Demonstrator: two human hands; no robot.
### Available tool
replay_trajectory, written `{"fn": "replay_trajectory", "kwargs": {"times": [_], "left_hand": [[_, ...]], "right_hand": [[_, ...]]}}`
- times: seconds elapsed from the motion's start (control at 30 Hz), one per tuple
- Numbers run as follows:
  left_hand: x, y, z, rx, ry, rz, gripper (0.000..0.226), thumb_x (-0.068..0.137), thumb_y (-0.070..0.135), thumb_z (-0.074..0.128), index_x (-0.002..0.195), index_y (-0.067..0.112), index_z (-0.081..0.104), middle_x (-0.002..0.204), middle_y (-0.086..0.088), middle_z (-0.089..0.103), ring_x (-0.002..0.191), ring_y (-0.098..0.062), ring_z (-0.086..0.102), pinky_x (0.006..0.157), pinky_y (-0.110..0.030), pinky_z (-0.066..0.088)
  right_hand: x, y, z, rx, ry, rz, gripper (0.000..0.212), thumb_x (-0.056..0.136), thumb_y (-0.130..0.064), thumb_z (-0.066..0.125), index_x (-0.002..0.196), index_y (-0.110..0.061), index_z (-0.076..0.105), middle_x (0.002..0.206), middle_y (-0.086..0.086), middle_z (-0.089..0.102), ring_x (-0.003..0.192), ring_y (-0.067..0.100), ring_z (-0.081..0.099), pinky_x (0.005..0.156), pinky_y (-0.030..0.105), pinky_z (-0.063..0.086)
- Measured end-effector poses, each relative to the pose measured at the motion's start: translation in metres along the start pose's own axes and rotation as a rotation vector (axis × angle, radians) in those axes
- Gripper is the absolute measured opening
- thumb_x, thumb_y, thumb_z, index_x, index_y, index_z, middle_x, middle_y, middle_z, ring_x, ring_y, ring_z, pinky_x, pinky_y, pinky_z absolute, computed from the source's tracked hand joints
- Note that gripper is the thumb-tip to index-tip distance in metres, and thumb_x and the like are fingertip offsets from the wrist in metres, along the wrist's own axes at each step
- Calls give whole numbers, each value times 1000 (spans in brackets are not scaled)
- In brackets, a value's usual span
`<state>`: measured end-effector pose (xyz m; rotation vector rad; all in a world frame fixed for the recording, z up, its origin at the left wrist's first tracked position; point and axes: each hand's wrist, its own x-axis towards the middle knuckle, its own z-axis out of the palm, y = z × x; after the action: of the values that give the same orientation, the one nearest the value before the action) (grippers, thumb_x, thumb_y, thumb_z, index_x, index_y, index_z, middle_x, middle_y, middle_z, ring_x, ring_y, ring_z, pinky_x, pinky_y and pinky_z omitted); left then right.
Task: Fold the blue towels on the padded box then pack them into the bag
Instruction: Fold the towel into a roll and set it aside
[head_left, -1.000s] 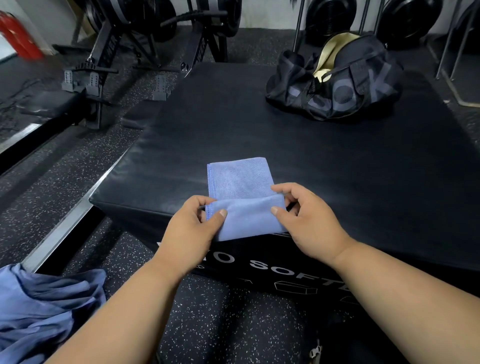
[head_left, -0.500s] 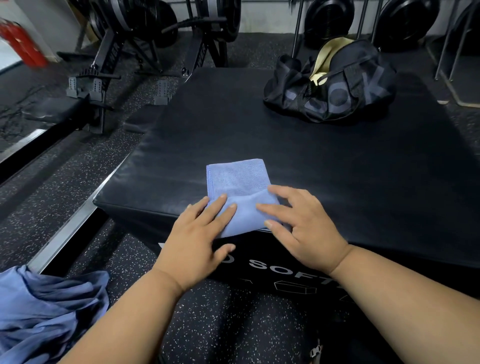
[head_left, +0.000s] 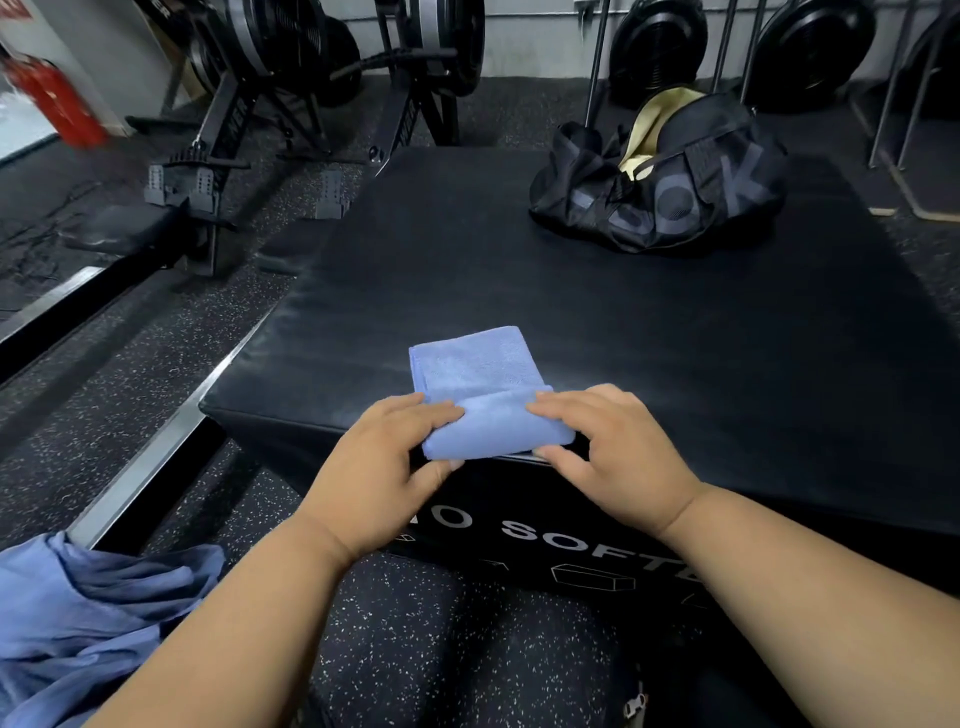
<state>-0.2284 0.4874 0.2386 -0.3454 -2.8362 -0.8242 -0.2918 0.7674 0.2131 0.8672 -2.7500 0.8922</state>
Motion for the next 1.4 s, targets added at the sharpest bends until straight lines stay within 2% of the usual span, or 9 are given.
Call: {"fn": "replay_trajectory", "kwargs": {"times": [0.13,0.23,0.4,0.5,0.63,0.8,1.07,1.27,1.4], "left_hand": [[-4,17,-12,-255,69,-199,40,92,39,77,130,45,66,116,35,68,111,4,64,94,-17,48],[2,21,-8,-366,140,-329,29,95,36,76,122,40,68,110,34,69,104,6,65,85,-8,46],[14,11,7,-522,139,-615,14,92,44,76,103,38,72,82,16,72,75,-9,67,75,-36,55],[22,7,10,-551,115,-736,17,86,51,75,96,37,73,89,11,77,87,-23,74,82,-49,61],[36,1,9,-550,86,-842,43,68,62,76,102,35,70,99,11,77,87,-19,75,83,-49,64],[48,7,2,-391,19,-867,30,79,53,68,90,26,69,79,4,75,71,-23,70,73,-46,62],[47,30,5,-246,21,-819,35,98,38,56,106,4,60,89,-4,63,75,-21,51,66,-34,43],[41,54,2,-491,97,-684,16,103,36,57,105,21,54,95,5,60,81,-11,53,68,-28,41],[55,68,9,-611,165,-615,22,106,34,52,128,36,50,115,17,59,99,4,57,71,-11,40]], "right_hand": [[2,-7,-8,299,120,141,28,91,-42,74,119,-40,72,109,-21,71,102,3,62,96,31,50],[10,-14,-7,614,164,286,22,94,-28,76,111,-40,70,83,-20,66,68,4,58,73,26,51],[34,-16,9,515,98,409,23,97,-41,71,118,-35,68,81,-27,65,78,-1,60,75,16,45],[46,-13,14,411,91,463,34,96,-51,66,125,-35,68,83,-15,63,84,5,61,81,26,49],[56,-10,13,267,48,500,42,94,-60,61,127,-35,68,90,-11,61,86,6,61,78,29,48],[58,-17,4,212,-50,489,29,93,-68,56,102,-43,68,94,-16,57,94,12,60,79,28,43],[46,-28,-6,358,-179,516,87,88,-57,74,161,-32,34,164,-11,39,152,12,35,118,31,33],[33,-31,-18,730,-1,510,59,91,-27,78,142,-41,52,136,-16,56,123,-1,54,91,10,40],[30,-16,-35,791,137,458,55,89,-26,80,130,-53,55,120,-2,59,102,11,64,91,26,53]]}}
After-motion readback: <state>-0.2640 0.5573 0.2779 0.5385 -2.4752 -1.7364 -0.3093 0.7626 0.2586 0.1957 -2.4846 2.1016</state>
